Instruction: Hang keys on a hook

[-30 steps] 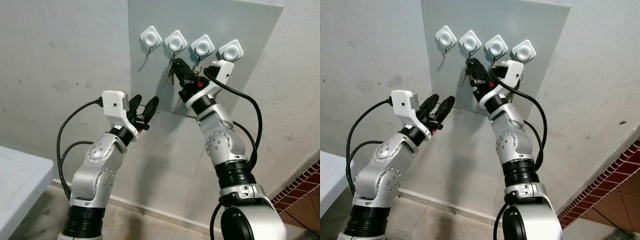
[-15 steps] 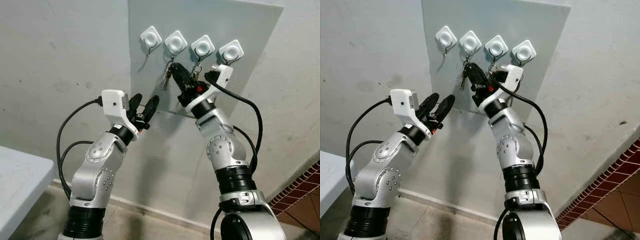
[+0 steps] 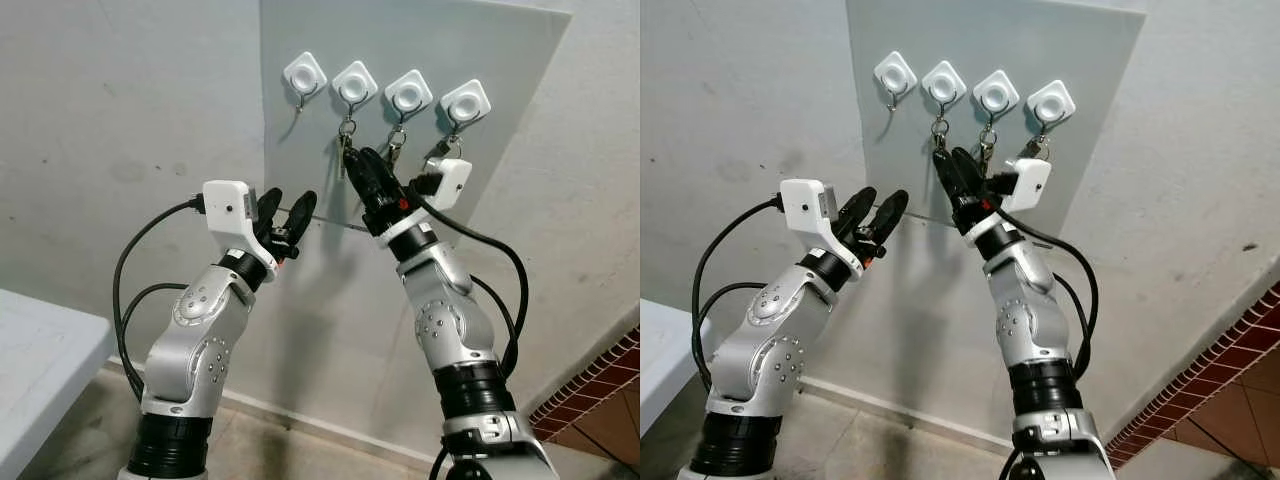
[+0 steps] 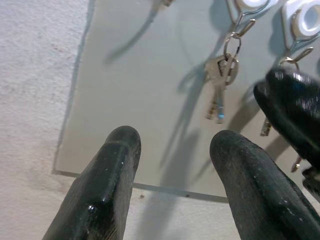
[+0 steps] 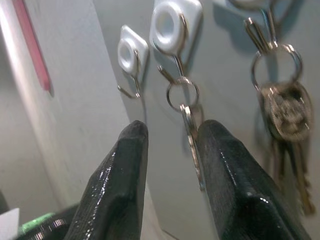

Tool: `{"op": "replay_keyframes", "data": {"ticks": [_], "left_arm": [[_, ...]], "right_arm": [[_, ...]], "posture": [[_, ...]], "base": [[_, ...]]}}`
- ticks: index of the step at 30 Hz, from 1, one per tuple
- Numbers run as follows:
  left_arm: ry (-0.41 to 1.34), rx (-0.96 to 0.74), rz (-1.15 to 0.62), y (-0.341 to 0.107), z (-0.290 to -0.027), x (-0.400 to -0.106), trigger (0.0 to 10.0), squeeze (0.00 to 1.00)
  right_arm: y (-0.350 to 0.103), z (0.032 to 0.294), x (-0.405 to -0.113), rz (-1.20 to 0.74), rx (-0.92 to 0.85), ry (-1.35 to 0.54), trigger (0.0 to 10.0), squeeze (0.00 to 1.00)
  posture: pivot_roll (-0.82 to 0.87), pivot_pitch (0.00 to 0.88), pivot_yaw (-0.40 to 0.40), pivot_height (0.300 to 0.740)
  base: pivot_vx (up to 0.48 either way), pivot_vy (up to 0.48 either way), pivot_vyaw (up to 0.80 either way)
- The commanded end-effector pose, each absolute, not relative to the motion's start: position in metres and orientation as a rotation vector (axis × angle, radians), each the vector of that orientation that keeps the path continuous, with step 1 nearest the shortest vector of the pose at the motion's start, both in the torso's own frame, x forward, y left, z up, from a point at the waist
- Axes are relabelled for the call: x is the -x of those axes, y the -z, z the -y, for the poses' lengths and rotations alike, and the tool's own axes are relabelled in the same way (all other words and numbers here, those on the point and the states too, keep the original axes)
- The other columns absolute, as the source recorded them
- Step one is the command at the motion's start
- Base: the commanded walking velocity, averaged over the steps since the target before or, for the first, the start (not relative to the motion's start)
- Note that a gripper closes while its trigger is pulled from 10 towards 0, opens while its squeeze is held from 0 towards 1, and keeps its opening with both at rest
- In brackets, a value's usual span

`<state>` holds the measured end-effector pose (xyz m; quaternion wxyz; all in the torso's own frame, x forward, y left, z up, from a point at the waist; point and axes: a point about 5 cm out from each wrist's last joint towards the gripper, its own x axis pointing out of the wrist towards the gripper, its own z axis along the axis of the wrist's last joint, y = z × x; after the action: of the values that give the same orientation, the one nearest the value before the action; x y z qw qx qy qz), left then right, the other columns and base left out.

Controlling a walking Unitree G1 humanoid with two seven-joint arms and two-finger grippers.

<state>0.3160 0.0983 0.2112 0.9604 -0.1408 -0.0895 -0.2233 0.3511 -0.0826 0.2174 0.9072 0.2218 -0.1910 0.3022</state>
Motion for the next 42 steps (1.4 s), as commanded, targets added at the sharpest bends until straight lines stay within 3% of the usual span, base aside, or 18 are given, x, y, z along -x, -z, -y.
{"op": "replay_keyframes", "data": {"ticks": [1, 19, 20, 21, 26, 42], "left_arm": [[0.439, 0.275, 0.171, -0.207, -0.098, -0.316, 10.0, 0.0], [0.358, 0.243, 0.085, -0.164, -0.11, -0.315, 10.0, 0.0], [0.353, 0.254, 0.082, -0.162, -0.111, -0.314, 10.0, 0.0], [0.338, 0.278, 0.081, -0.157, -0.114, -0.314, 10.0, 0.0], [0.278, 0.324, 0.029, -0.138, -0.125, -0.316, 10.0, 0.0], [0.249, 0.156, -0.24, -0.037, -0.139, -0.298, 10.0, 0.0]], "right_arm": [[-0.221, 0.083, -0.349, 0.419, -0.436, -0.626, 10.0, 1.0], [-0.162, 0.102, -0.325, 0.285, -0.329, -0.566, 10.0, 1.0], [-0.157, 0.103, -0.323, 0.27, -0.321, -0.562, 10.0, 0.36], [-0.146, 0.105, -0.319, 0.237, -0.313, -0.556, 10.0, 0.0], [-0.122, 0.113, -0.313, 0.159, -0.298, -0.51, 10.0, 0.0], [-0.021, 0.171, -0.277, -0.177, -0.228, -0.174, 10.0, 0.0]], "posture": [[0.1, 0.0, -0.043, 0.74], [0.09, 0.0, -0.032, 0.74], [0.09, 0.0, -0.032, 0.74], [0.09, 0.0, -0.032, 0.74], [0.09, 0.0, -0.028, 0.74], [0.05, 0.0, 0.001, 0.74]], "base": [[0.0, 0.0, 0.0], [0.0, 0.0, 0.0], [0.0, 0.0, 0.0], [0.0, 0.0, 0.0], [0.0, 0.0, 0.0], [0.0, 0.0, 0.0]]}}
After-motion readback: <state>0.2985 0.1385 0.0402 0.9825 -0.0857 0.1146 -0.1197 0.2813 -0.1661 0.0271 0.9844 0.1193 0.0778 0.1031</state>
